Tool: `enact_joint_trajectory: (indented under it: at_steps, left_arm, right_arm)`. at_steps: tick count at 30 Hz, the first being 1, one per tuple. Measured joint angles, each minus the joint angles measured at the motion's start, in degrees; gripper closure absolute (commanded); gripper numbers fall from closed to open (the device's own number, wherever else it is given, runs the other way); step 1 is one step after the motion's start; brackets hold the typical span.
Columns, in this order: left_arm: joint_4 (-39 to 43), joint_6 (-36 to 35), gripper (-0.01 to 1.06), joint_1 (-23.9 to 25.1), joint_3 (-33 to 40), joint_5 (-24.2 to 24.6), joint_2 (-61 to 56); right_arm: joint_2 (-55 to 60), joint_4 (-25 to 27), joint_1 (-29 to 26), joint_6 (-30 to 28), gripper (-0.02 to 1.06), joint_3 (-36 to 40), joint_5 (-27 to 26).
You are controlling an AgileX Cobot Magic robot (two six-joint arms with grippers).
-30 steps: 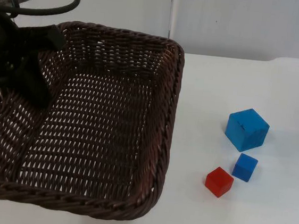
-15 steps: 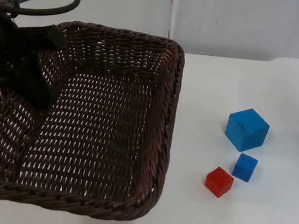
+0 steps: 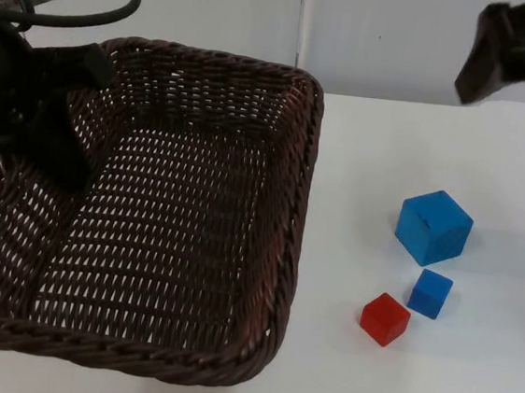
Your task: Pick up the basket with the left hand and place the largest block into the basket with the right hand.
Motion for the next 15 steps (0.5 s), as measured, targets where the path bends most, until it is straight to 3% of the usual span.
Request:
enact_joint_trajectory:
  at_steps: [15]
  left_arm:
    - [0.0,0.0,1.05,0.0,0.0,-0.37,0.0]
  right_arm:
    - [9.28,0.0,0.0,-1.06,0.0,-0.04,-7.76]
